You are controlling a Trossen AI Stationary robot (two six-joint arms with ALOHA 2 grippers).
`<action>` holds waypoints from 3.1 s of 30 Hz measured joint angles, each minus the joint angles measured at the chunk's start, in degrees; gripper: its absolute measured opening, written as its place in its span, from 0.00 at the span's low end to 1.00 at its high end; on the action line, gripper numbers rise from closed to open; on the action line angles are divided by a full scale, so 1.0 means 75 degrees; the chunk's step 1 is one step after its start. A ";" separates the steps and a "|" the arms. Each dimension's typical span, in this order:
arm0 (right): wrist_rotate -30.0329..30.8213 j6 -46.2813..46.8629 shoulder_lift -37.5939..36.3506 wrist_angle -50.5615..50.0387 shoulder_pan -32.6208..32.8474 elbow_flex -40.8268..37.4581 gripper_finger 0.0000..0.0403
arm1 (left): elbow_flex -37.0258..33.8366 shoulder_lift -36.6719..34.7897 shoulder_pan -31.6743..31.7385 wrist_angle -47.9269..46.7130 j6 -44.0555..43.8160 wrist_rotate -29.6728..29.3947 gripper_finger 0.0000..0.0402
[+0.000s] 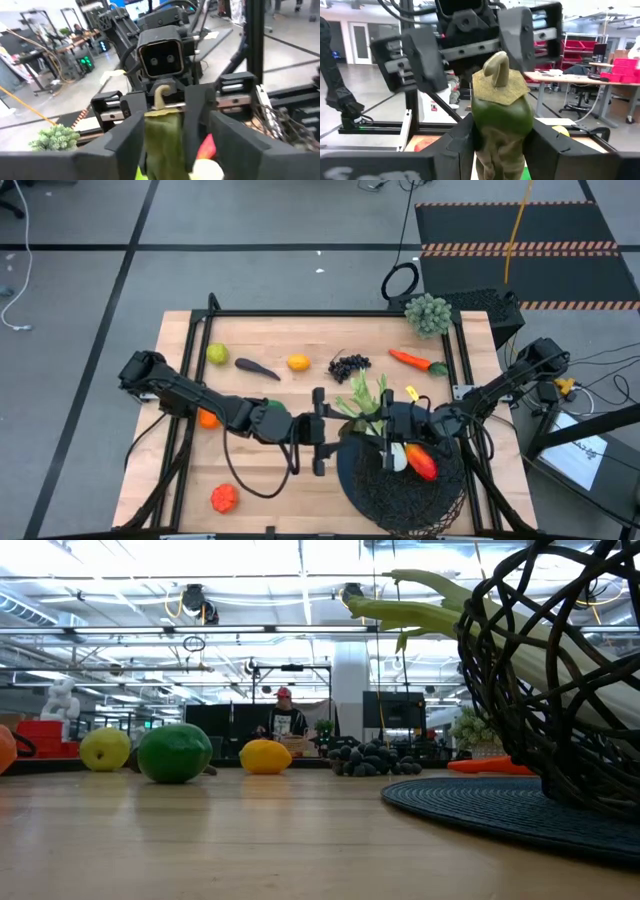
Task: Build produce basket
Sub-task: Put the green chili pepper into the wire basket, then put the carrot into the wire basket
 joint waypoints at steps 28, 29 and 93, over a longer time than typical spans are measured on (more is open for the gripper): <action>-0.1435 0.6278 -0.0432 -0.7320 0.0593 0.1605 0.33 | -0.0009 -0.1543 -0.0627 -0.5013 -0.3366 -0.0651 0.46; -0.1447 0.6285 -0.0438 -0.7651 0.0571 0.1776 0.33 | -0.0038 -0.1545 -0.0658 -0.4985 -0.3444 -0.0666 0.45; -0.0157 0.3278 -0.2208 -0.9029 0.1184 0.1565 0.49 | -0.0560 -0.1552 -0.0161 -0.6046 -0.3632 -0.1818 0.43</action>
